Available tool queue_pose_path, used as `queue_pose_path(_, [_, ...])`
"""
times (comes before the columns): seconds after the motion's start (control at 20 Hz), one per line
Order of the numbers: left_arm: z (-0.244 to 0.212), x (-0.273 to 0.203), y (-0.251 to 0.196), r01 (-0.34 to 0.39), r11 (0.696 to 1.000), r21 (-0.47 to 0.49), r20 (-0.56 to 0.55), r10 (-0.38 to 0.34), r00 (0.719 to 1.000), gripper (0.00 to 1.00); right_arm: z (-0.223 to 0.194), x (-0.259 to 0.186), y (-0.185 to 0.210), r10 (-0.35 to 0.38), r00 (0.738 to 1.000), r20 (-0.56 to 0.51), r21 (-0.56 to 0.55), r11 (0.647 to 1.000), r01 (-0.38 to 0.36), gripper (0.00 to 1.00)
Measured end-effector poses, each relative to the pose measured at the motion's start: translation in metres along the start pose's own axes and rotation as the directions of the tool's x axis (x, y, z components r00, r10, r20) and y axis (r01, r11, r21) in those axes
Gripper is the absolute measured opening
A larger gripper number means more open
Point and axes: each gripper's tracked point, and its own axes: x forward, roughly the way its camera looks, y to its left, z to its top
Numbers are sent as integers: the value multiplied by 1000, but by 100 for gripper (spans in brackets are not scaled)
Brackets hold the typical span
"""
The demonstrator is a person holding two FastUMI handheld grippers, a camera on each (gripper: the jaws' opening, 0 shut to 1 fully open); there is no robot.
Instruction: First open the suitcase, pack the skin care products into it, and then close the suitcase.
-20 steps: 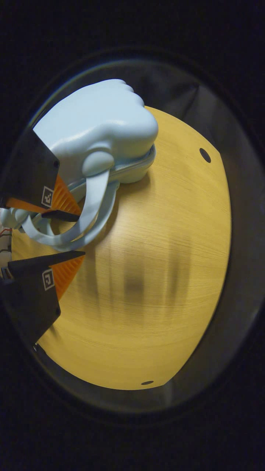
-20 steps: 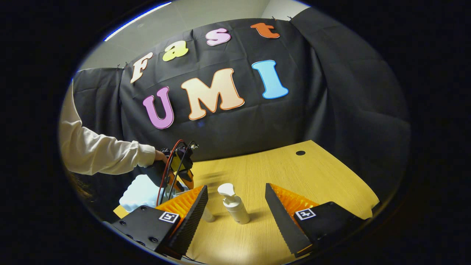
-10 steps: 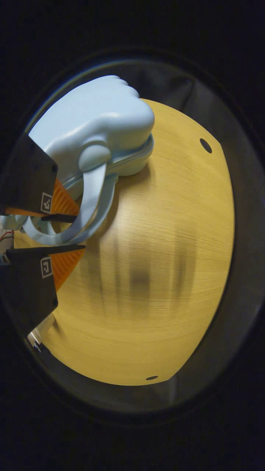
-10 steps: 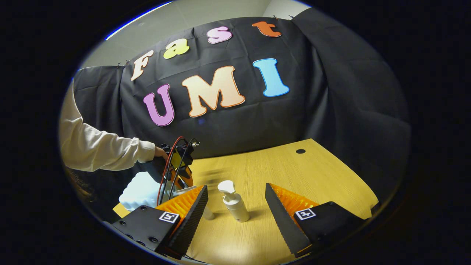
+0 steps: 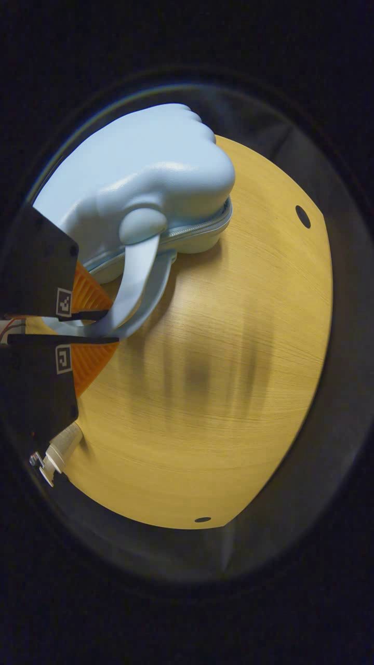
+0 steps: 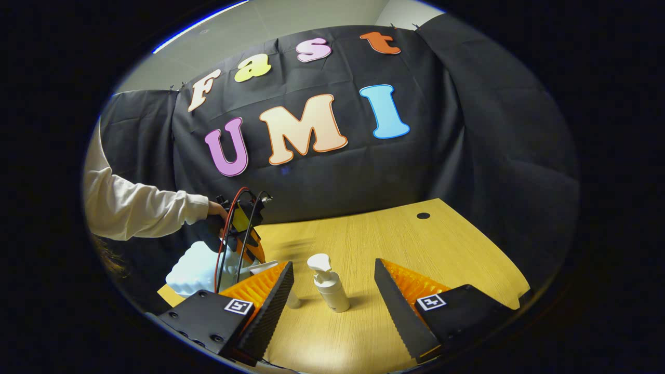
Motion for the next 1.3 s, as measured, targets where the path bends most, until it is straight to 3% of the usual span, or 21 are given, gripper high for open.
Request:
queue_pose_path(0.35, [11, -37, -5, 111, 993, 28, 97, -113, 989, 5, 5, -4, 14, 41, 999, 15, -25, 999, -41, 98])
queue_pose_path(0.4, [12, -50, -4, 125, 992, 29, 120, -128, 984, 5, 5, -4, 17, 49, 999, 19, -29, 998, -48, 94])
queue_pose_path(0.75, [9, -164, 52, 199, 980, -20, 308, -183, 934, 5, 13, -8, 36, 101, 994, 46, -66, 993, -98, 98])
queue_pose_path(1.05, [-2, -238, 158, 187, 976, -115, 441, -119, 890, 5, 15, -8, 56, 132, 990, 58, -86, 988, -127, 98])
queue_pose_path(1.3, [-27, -259, 267, 73, 981, -178, 479, 22, 878, 4, 14, -4, 74, 147, 987, 56, -101, 985, -141, 98])
